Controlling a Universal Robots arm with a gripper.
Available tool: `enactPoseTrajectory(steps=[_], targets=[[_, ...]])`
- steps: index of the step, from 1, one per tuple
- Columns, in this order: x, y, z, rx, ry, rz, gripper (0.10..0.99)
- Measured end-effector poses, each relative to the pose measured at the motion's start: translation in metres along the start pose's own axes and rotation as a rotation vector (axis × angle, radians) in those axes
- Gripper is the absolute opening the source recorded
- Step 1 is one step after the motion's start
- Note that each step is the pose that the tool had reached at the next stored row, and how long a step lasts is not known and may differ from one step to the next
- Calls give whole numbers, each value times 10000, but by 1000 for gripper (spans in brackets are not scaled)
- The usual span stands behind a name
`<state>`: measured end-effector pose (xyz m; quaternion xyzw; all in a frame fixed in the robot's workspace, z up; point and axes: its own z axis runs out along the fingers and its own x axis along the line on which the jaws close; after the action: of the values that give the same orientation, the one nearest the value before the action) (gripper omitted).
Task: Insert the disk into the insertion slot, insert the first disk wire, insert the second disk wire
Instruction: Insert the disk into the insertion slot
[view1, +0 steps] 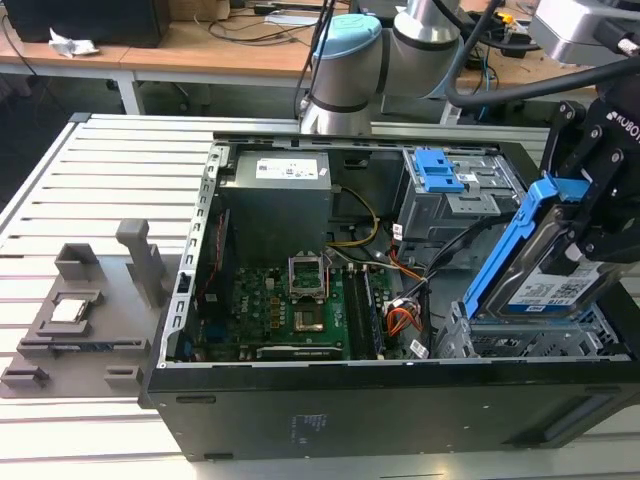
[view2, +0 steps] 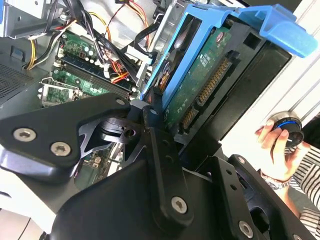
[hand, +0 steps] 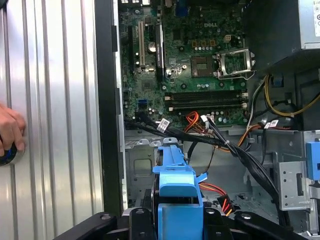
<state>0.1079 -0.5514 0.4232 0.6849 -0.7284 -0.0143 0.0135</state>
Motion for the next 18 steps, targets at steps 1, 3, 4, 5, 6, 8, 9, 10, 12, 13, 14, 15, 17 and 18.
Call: enactPoseTrajectory(steps=[1,3,4,5,6,8,9,10,12,13,14,15,17,18], targets=[[-6,1,9,0,-1,0,369],[-11,1,25,1,-1,0,369],[-12,1,31,1,-1,1,369],[-14,1,50,0,2,0,369],[-14,0,64,0,1,0,369],[-14,-1,82,0,1,1,369],[-14,-1,91,0,1,0,369],[-14,-2,103,0,1,0,369],[-14,-2,120,0,0,0,369],[-14,-3,135,0,0,0,369],[-14,-4,144,0,1,0,369],[-13,-4,158,0,0,0,369],[-14,-5,181,0,1,0,369],[-14,-5,188,0,1,0,369]])
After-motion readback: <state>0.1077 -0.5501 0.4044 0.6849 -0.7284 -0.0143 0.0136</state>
